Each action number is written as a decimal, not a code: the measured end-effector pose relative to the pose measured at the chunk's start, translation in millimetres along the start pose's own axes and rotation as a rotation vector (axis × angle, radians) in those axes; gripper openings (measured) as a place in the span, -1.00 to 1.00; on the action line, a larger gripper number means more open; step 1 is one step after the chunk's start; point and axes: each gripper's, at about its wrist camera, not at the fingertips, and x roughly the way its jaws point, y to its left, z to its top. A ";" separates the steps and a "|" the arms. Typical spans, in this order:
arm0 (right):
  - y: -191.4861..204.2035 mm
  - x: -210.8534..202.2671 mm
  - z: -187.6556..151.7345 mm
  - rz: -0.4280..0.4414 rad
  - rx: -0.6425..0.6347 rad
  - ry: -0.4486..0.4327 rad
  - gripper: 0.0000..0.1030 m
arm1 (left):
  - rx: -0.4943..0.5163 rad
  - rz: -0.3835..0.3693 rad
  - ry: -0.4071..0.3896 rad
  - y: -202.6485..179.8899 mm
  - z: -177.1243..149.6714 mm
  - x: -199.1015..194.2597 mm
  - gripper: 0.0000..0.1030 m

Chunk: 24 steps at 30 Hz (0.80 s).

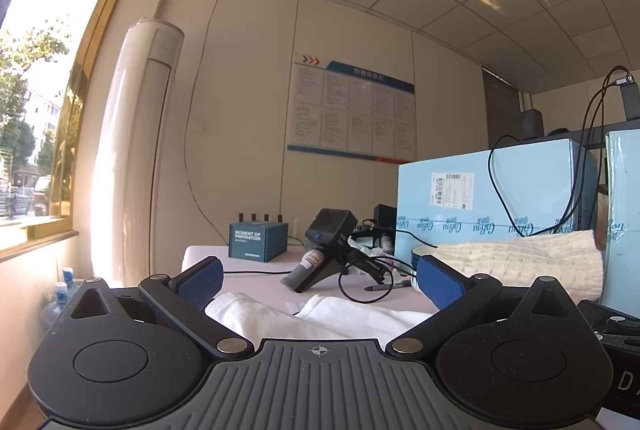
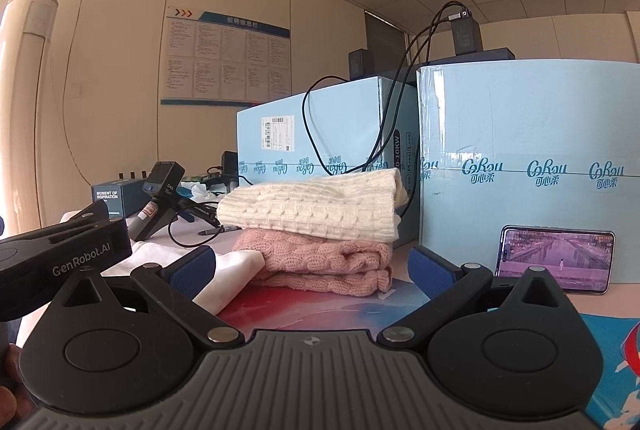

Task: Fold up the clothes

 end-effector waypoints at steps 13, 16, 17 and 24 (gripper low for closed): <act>-5.2 -6.0 -0.6 -0.205 0.025 -0.033 1.00 | -0.046 -0.131 0.027 4.7 -0.5 3.7 1.00; -4.2 -8.0 -1.0 -0.246 0.016 -0.039 1.00 | -0.050 -0.170 0.024 4.5 -0.6 3.7 1.00; -3.4 -8.3 -1.1 -0.261 0.011 -0.039 1.00 | -0.047 -0.181 0.022 3.3 -0.5 3.5 1.00; -2.7 -10.9 -1.2 -0.368 0.007 -0.045 1.00 | -0.033 -0.238 0.040 -1.7 0.9 6.0 1.00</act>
